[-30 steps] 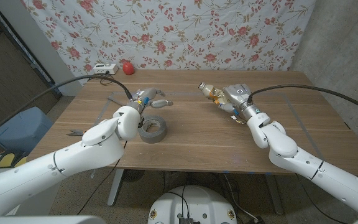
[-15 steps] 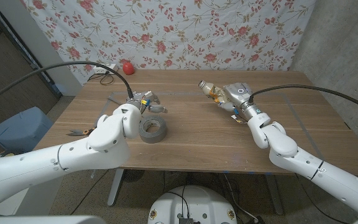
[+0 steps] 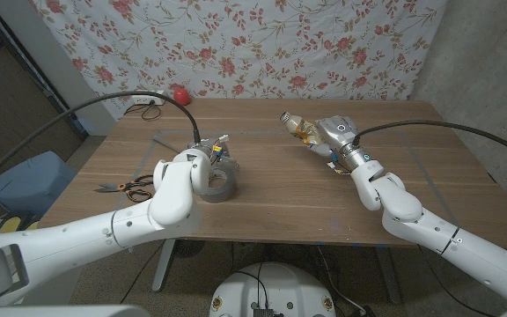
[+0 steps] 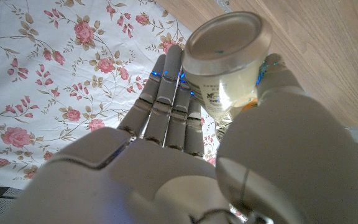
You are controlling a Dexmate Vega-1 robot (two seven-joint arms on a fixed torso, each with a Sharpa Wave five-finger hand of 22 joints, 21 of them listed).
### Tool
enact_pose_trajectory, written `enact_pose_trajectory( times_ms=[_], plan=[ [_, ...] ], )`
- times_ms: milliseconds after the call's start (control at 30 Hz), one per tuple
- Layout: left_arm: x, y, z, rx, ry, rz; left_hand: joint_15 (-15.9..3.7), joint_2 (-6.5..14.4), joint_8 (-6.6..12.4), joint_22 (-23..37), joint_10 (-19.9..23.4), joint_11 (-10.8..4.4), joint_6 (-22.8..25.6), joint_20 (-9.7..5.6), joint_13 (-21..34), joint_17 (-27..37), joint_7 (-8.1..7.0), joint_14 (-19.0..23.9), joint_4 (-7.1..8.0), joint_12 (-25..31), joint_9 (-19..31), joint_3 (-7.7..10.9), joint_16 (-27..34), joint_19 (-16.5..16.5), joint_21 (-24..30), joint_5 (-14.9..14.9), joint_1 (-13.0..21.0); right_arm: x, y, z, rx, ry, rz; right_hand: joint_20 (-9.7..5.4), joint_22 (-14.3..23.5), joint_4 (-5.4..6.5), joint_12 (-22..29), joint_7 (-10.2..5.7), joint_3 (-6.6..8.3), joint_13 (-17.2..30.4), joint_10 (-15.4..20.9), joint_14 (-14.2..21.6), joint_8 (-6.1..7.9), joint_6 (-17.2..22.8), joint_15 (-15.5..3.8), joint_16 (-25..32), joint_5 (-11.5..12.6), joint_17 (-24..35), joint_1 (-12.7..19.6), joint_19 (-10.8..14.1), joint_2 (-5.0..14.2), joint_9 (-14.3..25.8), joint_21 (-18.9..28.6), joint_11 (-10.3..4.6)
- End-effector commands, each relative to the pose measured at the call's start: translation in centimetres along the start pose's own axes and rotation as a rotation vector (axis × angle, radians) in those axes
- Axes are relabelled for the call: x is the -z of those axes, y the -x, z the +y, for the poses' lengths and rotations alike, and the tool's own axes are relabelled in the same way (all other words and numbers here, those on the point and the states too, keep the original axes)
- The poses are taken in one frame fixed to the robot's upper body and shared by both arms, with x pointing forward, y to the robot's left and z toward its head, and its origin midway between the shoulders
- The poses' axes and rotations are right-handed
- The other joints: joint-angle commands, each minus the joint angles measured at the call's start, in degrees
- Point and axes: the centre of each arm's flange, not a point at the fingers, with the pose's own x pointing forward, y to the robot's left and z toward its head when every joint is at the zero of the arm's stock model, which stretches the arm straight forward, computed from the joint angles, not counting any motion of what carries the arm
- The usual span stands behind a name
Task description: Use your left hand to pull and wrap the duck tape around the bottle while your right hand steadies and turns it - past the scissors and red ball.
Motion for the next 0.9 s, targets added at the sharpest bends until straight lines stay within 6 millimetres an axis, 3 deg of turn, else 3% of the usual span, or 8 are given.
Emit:
enact_pose_trajectory(
  times_ms=[33,100,200,300,467,633,900],
  plan=[
    [0.5,0.4,0.7,0.040,-0.113,0.148,-0.18,-0.15,-0.21,0.10,1.97,-0.09,1.47,0.33,0.33,0.07,0.35,0.91,0.25,0.72,0.07,-0.78,0.46,0.66,-0.34,0.45,1.03,0.4,0.0,0.0,0.008,-0.017,-0.004,-5.34,-0.06,0.42,0.39,-13.22,-0.12,0.25,13.28,8.74,0.22,16.57,-14.30,-0.17,6.95,0.30,3.48,-0.10,14.44,0.29,0.57,-12.11],
    [0.4,0.3,0.7,0.049,-0.119,0.157,-1.10,-0.10,0.42,0.10,5.34,-0.50,4.09,0.33,0.74,0.05,0.68,1.96,0.67,1.79,0.15,-1.61,0.69,1.21,-0.65,0.65,1.46,0.4,0.0,0.0,0.011,-0.014,-0.003,-5.39,-0.12,0.43,0.45,-13.22,-0.19,0.43,13.22,8.79,0.16,16.63,-14.29,-0.25,6.98,0.41,3.53,-0.15,14.45,0.33,0.66,-12.00],
    [0.4,0.5,1.0,0.021,-0.116,0.169,-3.17,-0.29,2.89,0.13,10.26,-0.63,10.66,0.34,2.54,0.27,2.75,5.95,1.46,3.83,0.88,-3.75,1.47,2.12,-1.53,1.20,1.79,0.5,-0.1,0.2,0.007,-0.015,0.000,-5.39,-0.18,0.43,0.44,-13.31,-0.25,0.45,13.27,8.85,0.07,16.65,-14.30,-0.34,7.02,0.52,3.57,-0.21,14.46,0.38,0.75,-12.16],
    [0.6,1.3,1.5,-0.013,-0.121,0.191,-3.33,-0.37,2.76,0.16,9.07,0.11,9.51,0.33,3.42,0.41,2.84,6.26,1.64,3.86,1.38,-4.45,1.05,2.50,-1.79,1.41,1.91,0.5,-0.2,0.4,0.004,-0.017,-0.005,-5.41,-0.23,0.44,0.41,-13.20,-0.31,0.42,13.30,8.90,0.01,16.71,-14.30,-0.42,7.05,0.63,3.61,-0.25,14.48,0.42,0.85,-12.03],
    [0.5,1.9,1.6,-0.021,-0.162,0.262,-2.59,-0.24,1.00,0.19,6.71,0.34,5.44,0.35,4.29,0.53,1.44,5.15,1.86,3.24,1.26,-5.32,0.09,2.37,-2.47,1.66,2.17,0.5,-0.3,0.3,0.015,-0.022,-0.010,-5.46,-0.34,0.46,0.48,-13.19,-0.43,0.63,13.31,9.01,-0.13,16.80,-14.29,-0.59,7.10,0.85,3.70,-0.30,14.51,0.51,1.05,-12.11],
    [0.0,1.9,1.1,0.020,-0.210,0.329,-3.38,-0.02,3.06,0.24,13.15,-0.49,11.06,0.31,5.40,0.49,2.33,7.07,2.09,5.98,1.23,-6.49,0.25,3.24,-3.01,1.99,2.66,0.3,-0.2,0.3,0.032,-0.030,-0.027,-5.48,-0.44,0.49,0.47,-13.14,-0.54,0.62,13.46,9.12,-0.27,16.84,-14.28,-0.73,7.15,1.05,3.75,-0.41,14.55,0.60,1.21,-12.15],
    [-0.1,1.5,0.4,0.071,-0.259,0.434,-3.37,-0.39,4.34,0.25,14.28,-0.59,14.29,0.33,5.95,0.50,3.14,7.96,2.26,6.41,1.20,-7.48,0.24,3.87,-3.28,2.10,2.57,0.1,-0.3,0.2,0.047,-0.043,-0.045,-5.52,-0.60,0.55,0.55,-12.94,-0.71,0.84,13.56,9.41,-0.46,16.97,-14.26,-0.87,7.21,1.39,3.84,-0.48,14.62,0.73,1.50,-12.39]
  ],
)
